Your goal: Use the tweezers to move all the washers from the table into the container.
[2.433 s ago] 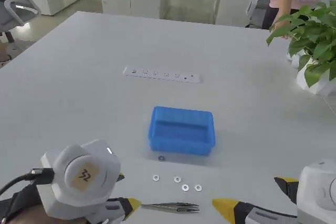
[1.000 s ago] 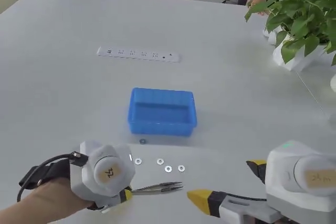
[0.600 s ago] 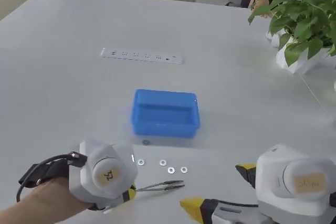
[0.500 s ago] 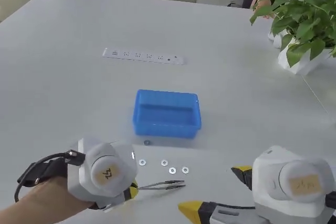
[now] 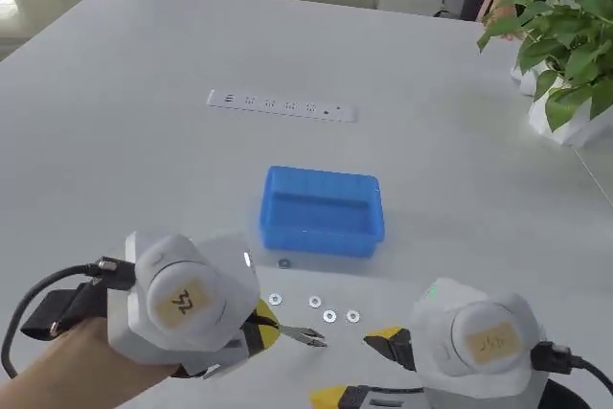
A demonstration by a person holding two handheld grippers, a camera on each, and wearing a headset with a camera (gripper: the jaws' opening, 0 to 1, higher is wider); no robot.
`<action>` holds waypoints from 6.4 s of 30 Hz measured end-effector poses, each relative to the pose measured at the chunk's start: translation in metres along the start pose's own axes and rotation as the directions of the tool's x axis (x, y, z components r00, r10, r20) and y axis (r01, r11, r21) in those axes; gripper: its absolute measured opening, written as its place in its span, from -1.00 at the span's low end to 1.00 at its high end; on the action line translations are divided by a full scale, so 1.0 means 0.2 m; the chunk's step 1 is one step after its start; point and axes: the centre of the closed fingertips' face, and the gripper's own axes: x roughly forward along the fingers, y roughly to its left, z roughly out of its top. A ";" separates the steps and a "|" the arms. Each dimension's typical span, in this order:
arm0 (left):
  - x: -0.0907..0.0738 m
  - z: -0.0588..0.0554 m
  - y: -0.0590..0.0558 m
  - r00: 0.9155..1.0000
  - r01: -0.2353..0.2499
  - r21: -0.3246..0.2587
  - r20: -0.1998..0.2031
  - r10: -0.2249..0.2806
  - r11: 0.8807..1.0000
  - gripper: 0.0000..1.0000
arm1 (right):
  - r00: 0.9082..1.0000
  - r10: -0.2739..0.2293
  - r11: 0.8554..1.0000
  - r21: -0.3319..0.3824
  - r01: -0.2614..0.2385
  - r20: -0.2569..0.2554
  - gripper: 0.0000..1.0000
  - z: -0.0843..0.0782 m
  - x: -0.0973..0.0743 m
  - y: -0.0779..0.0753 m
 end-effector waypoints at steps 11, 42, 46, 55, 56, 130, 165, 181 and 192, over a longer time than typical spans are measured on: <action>-0.05 0.04 0.02 1.000 -0.004 0.054 -0.006 0.005 0.999 -1.00 | 0.994 0.104 0.973 -0.208 -0.105 -0.013 -0.53 0.18 0.15 0.05; -0.12 -0.03 0.06 0.996 -0.075 -0.074 0.033 0.077 0.994 -1.00 | 0.967 0.231 0.842 -0.477 -0.252 -0.103 -0.92 0.23 0.32 0.18; -0.13 -0.06 0.05 0.991 -0.111 -0.171 0.051 0.121 0.979 -0.75 | 0.972 0.217 0.854 -0.465 -0.232 -0.086 -0.94 0.24 0.32 0.17; -0.21 -0.16 0.03 0.960 -0.237 -0.313 0.067 0.271 0.919 -0.26 | 0.984 0.175 0.908 -0.382 -0.174 -0.034 -0.94 0.29 0.31 0.06; -0.23 -0.16 0.03 0.949 -0.257 -0.349 0.083 0.303 0.901 -0.20 | 0.985 0.172 0.915 -0.367 -0.167 -0.021 -0.94 0.30 0.31 0.04; -0.19 -0.29 0.07 0.883 -0.446 -0.316 0.001 0.470 0.837 0.85 | 0.977 0.025 0.986 -0.169 0.011 0.211 -0.95 0.73 0.18 -0.30; -0.17 -0.33 0.06 0.885 -0.459 -0.258 -0.047 0.463 0.850 0.83 | 0.980 -0.098 0.976 -0.177 0.129 0.174 -0.94 0.77 0.45 -0.58; -0.16 -0.34 0.06 0.887 -0.456 -0.254 -0.053 0.458 0.853 0.81 | 0.983 -0.074 0.987 -0.128 0.097 0.170 -0.94 0.72 0.57 -0.60; -0.16 -0.36 0.07 0.884 -0.464 -0.252 -0.070 0.463 0.849 0.80 | 0.984 -0.080 0.984 -0.143 0.103 0.156 -0.93 0.70 0.57 -0.60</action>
